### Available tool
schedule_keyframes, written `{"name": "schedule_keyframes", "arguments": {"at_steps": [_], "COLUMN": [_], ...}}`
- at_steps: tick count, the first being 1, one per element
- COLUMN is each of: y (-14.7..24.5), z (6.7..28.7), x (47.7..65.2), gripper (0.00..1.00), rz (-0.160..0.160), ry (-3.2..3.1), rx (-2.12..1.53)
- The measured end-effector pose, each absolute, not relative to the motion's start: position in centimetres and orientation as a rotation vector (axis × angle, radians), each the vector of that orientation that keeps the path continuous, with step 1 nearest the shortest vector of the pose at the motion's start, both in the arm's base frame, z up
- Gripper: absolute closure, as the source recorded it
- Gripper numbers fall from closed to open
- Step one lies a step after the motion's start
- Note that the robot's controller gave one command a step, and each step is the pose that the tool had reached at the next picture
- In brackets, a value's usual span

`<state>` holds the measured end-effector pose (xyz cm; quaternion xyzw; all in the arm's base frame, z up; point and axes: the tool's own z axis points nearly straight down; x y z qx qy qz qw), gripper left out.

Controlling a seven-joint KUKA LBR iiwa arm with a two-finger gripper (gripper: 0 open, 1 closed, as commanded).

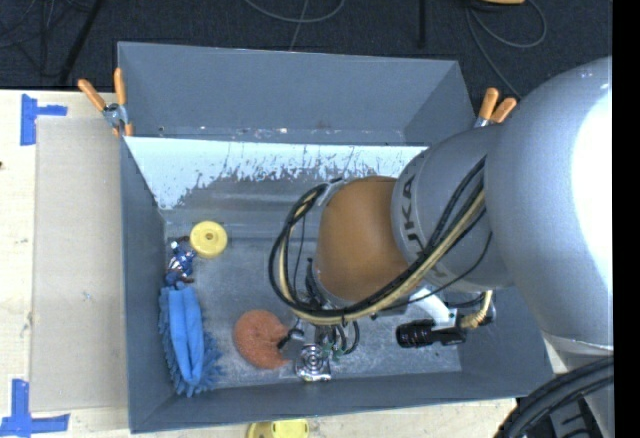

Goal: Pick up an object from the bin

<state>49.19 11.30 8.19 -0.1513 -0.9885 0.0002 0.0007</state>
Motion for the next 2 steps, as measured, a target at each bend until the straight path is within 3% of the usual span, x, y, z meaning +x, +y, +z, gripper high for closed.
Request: {"name": "schedule_keyframes", "arguments": {"at_steps": [2], "y": [11.3], "z": [8.23], "x": [49.2], "gripper": [1.0], "rz": [0.001], "ry": [-3.103], "rx": [-0.478]}}
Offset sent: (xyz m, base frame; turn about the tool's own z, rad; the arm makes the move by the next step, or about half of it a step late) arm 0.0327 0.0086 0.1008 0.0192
